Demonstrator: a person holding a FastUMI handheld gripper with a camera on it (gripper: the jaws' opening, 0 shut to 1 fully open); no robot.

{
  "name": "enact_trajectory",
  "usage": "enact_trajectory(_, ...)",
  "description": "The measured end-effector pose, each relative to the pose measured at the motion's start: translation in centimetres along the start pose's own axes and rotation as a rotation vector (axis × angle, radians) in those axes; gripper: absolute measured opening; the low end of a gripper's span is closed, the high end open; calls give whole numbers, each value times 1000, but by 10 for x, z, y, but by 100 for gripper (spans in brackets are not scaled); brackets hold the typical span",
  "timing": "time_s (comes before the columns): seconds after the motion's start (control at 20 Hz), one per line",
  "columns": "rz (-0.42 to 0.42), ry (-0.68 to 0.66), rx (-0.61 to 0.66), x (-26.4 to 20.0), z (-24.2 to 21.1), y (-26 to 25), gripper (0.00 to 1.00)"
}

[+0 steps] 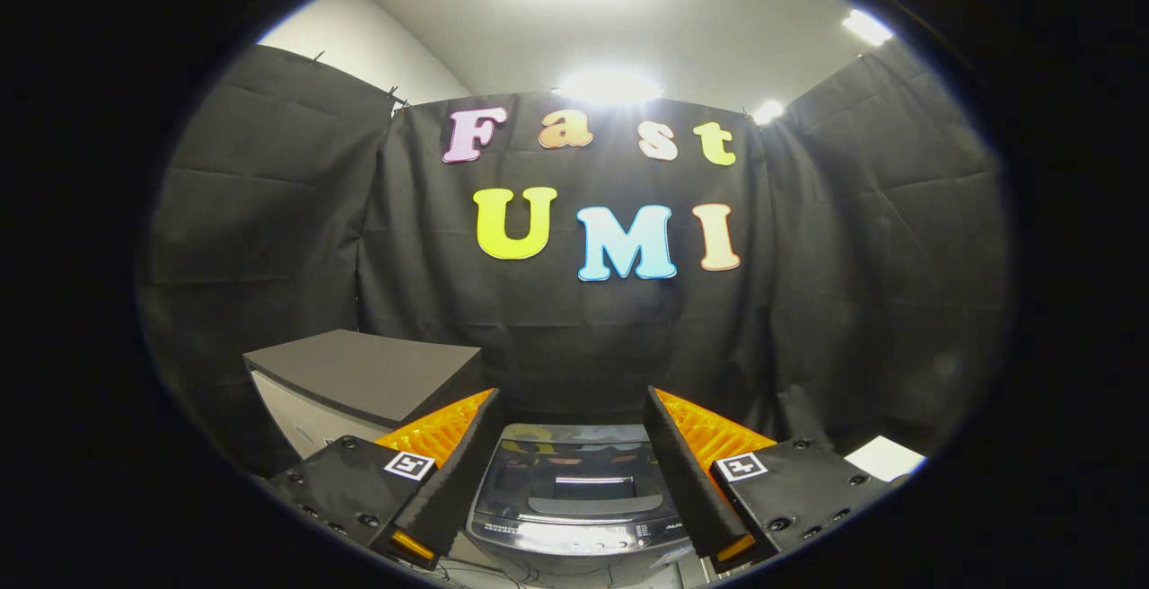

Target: Put the clothes into the washing machine and then close the washing machine lid.

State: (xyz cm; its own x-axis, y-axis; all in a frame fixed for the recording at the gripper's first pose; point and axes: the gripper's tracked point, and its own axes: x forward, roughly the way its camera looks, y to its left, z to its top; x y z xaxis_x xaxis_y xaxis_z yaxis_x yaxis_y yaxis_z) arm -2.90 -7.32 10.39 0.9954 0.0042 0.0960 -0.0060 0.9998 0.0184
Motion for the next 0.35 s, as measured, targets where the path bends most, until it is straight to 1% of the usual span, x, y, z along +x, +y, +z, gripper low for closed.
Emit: enact_trajectory(0.35,6,-7,21,-3,5,5,98)
